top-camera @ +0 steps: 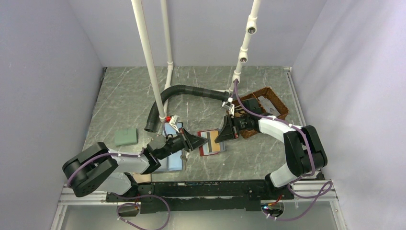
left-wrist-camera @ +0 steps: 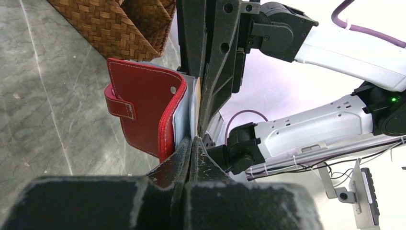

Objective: Take the credit cards out of the card holder
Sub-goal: Remove the credit card from the card holder.

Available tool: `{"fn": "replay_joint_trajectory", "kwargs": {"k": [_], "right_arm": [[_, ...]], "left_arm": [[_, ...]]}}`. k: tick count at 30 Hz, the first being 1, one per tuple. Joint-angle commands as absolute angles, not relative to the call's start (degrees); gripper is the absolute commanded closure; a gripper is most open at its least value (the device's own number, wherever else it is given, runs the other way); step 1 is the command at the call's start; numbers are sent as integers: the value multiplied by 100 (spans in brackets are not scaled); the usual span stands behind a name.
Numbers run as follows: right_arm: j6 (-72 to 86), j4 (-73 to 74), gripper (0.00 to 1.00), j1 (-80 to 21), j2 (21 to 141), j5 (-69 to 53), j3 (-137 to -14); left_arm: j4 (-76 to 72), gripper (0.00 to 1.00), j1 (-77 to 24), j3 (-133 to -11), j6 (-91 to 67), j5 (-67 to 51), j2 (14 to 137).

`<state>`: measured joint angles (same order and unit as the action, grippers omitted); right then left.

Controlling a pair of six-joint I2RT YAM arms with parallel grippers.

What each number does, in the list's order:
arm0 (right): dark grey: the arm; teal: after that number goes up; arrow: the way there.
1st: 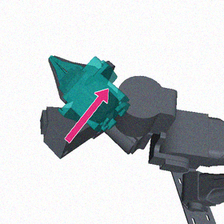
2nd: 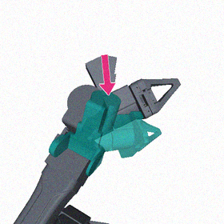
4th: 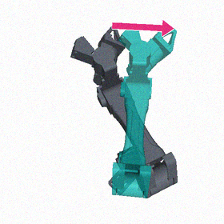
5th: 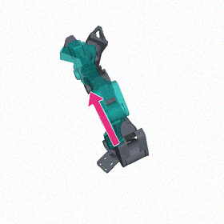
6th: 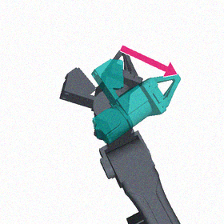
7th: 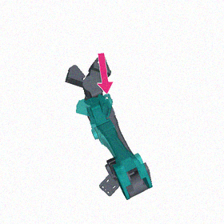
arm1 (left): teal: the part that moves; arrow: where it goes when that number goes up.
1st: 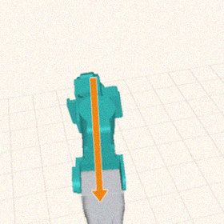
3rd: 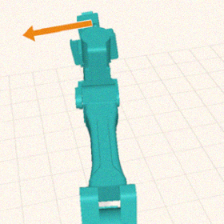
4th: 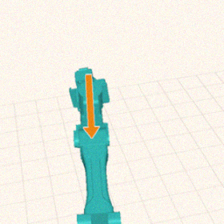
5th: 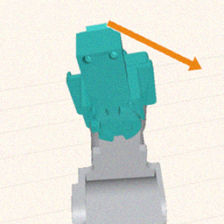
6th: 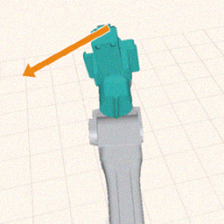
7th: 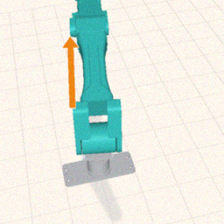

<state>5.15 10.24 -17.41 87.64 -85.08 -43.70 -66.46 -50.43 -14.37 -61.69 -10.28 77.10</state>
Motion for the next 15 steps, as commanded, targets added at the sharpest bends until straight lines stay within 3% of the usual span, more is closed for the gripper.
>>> {"fn": "replay_joint_trajectory", "kwargs": {"k": [1,15], "right_arm": [[250,983,100,-1590,8638,-8624,-4378],[150,1010,100,-1591,8631,-8741,-4360]], "left_arm": [[-6812,100,-5003,-1290,-6082,-1057,7434],[-6635,100,-4874,-1088,-6021,-1045,7064]]}}
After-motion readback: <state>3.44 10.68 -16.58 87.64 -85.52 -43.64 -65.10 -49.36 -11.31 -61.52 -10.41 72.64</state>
